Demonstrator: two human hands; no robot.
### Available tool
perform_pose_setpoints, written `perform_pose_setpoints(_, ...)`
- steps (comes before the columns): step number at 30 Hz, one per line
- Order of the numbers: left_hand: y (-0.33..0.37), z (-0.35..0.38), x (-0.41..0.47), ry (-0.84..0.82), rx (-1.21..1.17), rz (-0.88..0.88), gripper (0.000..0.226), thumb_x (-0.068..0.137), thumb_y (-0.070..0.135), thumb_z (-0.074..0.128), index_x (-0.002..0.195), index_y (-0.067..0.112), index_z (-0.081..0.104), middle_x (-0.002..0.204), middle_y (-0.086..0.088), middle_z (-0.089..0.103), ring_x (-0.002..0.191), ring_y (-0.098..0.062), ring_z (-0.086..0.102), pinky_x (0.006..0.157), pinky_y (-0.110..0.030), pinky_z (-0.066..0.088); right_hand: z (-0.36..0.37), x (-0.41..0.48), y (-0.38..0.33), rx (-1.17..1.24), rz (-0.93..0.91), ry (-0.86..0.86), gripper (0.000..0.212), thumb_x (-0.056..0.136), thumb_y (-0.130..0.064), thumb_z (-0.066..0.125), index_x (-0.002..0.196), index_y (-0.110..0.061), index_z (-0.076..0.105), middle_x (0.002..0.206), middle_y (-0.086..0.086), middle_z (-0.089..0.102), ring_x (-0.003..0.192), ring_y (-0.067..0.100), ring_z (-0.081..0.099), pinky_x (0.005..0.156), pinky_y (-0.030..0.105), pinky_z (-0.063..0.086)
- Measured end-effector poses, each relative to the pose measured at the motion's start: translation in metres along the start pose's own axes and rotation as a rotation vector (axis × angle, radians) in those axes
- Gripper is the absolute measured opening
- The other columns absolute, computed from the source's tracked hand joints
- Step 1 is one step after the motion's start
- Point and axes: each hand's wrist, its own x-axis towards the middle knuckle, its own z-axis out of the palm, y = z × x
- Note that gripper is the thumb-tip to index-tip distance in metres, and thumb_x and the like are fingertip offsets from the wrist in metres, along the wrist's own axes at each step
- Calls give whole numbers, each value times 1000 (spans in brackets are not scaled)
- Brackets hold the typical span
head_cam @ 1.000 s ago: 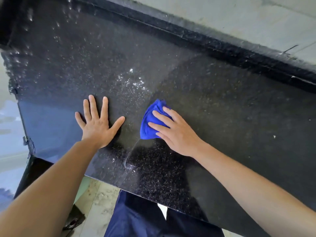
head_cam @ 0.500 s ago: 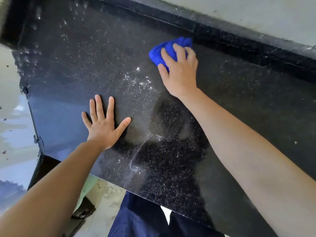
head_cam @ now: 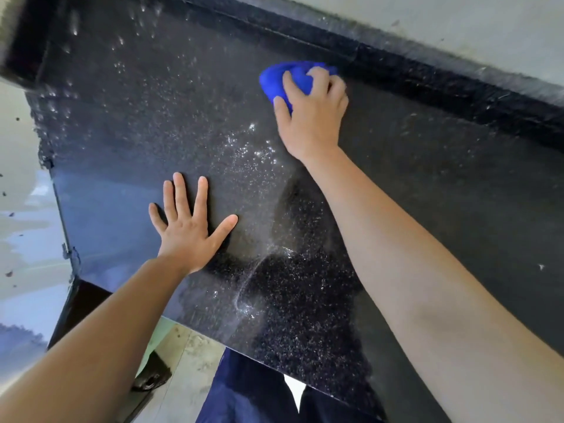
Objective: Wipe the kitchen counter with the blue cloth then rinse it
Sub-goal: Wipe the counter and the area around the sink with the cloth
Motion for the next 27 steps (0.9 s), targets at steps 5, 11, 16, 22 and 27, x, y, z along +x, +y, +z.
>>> perform_pose_setpoints(5, -2, 0, 2, -2, -10, -4, 97, 78, 90, 9, 156, 37, -16, 163, -5, -28, 150, -23, -26, 119, -59, -9, -5, -72, -11, 203, -494, -131, 39, 89, -43, 60, 122, -25, 71, 122, 11, 60, 106, 38, 51, 91, 44, 40)
perform_pose_setpoints(11, 2, -2, 4, -14, -5, 18, 91, 86, 85, 15, 154, 37, -22, 161, -6, -33, 148, -24, -31, 118, -61, -11, -18, -24, 58, 83, -280, 44, 43, 94, -51, 56, 129, -30, 67, 124, 12, 59, 108, 40, 53, 90, 46, 44)
perform_pose_setpoints(16, 0, -1, 1, -35, -16, 32, 90, 87, 83, 16, 153, 37, -25, 160, -4, -36, 147, -24, -34, 118, -61, -13, 2, 48, 3, -49, 217, 15, 52, 96, -56, 40, 143, -37, 51, 144, 4, 42, 127, 33, 39, 104, 42, 33)
perform_pose_setpoints(22, -6, -3, 2, -24, -19, 12, 90, 86, 84, 17, 152, 39, -24, 160, -3, -34, 147, -22, -33, 118, -60, -12, 13, -1, -48, 80, -324, -195, 45, 92, -48, 50, 134, -34, 60, 141, 7, 48, 123, 38, 42, 101, 45, 32)
perform_pose_setpoints(27, -3, -1, 1, -30, -17, 17, 92, 84, 85, 15, 154, 38, -21, 161, -3, -34, 147, -21, -32, 118, -60, -12, -13, -65, 32, 205, -589, -251, 35, 88, -43, 63, 121, -34, 71, 126, 6, 57, 117, 36, 48, 97, 46, 33)
